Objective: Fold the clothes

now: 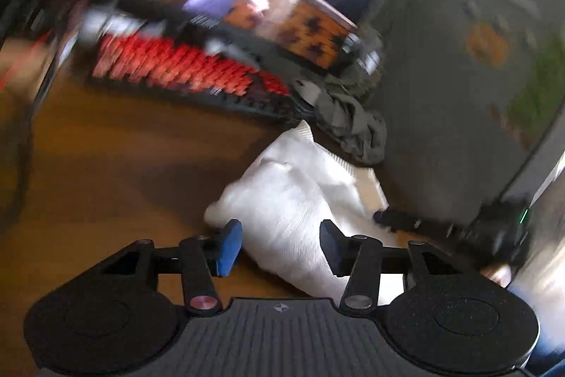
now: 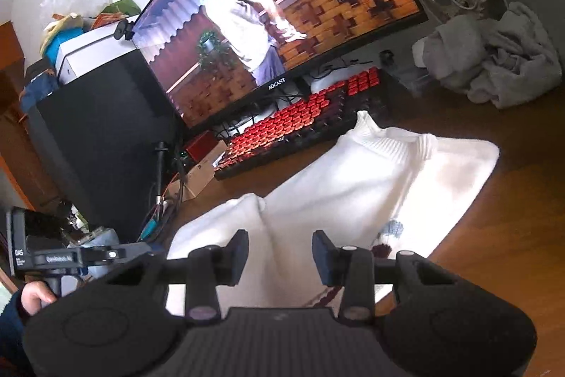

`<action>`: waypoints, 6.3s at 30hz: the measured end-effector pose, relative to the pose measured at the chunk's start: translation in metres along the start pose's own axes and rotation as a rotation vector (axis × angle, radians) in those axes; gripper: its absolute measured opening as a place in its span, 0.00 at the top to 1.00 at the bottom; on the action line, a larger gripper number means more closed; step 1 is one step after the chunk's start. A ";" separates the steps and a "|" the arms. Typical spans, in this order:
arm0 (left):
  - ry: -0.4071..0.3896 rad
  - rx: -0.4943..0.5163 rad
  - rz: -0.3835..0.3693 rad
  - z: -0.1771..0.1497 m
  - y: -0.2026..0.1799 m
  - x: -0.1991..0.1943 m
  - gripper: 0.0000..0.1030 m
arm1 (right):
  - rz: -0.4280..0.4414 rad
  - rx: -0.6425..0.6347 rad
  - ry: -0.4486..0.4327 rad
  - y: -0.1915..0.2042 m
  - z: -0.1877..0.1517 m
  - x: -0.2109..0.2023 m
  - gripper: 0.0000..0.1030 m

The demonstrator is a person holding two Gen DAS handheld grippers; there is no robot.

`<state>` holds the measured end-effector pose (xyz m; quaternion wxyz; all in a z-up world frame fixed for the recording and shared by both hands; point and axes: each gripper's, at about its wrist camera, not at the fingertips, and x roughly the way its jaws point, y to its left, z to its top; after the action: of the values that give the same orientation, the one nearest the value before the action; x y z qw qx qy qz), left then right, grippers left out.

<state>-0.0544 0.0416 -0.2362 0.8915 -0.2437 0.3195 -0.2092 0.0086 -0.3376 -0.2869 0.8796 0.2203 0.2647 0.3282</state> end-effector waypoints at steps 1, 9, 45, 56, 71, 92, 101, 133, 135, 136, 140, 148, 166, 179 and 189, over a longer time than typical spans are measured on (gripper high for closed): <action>-0.001 -0.064 -0.019 -0.002 0.008 -0.003 0.50 | 0.005 0.001 0.001 0.000 0.000 0.000 0.62; 0.033 -0.221 -0.052 0.003 0.022 0.025 0.42 | 0.047 0.016 0.032 0.004 -0.004 0.009 0.48; -0.063 -0.057 0.096 0.042 0.054 0.044 0.80 | 0.081 -0.204 0.153 0.110 -0.018 0.095 0.83; -0.026 0.301 0.065 0.051 -0.023 0.088 0.84 | -0.060 -0.179 0.066 0.081 -0.017 0.064 0.83; 0.018 0.486 0.055 0.073 -0.023 0.096 0.48 | -0.021 -0.100 0.005 0.050 -0.021 0.024 0.55; 0.274 0.530 0.070 0.091 -0.005 0.144 0.94 | -0.059 -0.093 0.060 0.046 -0.032 0.018 0.83; 0.189 0.533 0.068 0.089 -0.024 0.118 0.85 | -0.091 -0.089 0.067 0.052 -0.031 0.012 0.87; -0.065 0.363 0.161 0.070 0.002 0.062 0.98 | -0.052 -0.104 0.049 0.067 -0.039 0.038 0.91; -0.078 0.288 0.095 0.073 0.003 0.047 0.98 | -0.049 -0.099 0.050 0.066 -0.039 0.038 0.91; -0.071 0.268 0.078 0.072 0.002 0.043 0.98 | -0.046 -0.094 0.050 0.066 -0.038 0.037 0.91; -0.034 0.225 0.035 0.058 -0.005 0.040 0.98 | -0.041 -0.099 0.039 0.071 -0.037 0.033 0.88; -0.038 0.190 -0.011 0.052 -0.008 0.044 0.98 | -0.004 -0.254 0.002 0.117 -0.026 0.034 0.84; -0.020 0.216 0.073 0.045 0.023 0.086 0.97 | -0.063 -0.339 0.103 0.126 -0.059 0.053 0.87; 0.055 0.139 -0.029 0.036 0.000 0.039 0.98 | -0.051 -0.368 0.162 0.139 -0.030 0.089 0.84; 0.063 0.175 0.003 0.024 0.008 0.061 0.98 | -0.040 -0.276 0.148 0.122 -0.045 0.075 0.85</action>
<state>0.0071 0.0235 -0.2530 0.8991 -0.1578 0.3285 -0.2424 -0.0268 -0.1923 -0.2769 0.8859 0.0673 0.2858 0.3591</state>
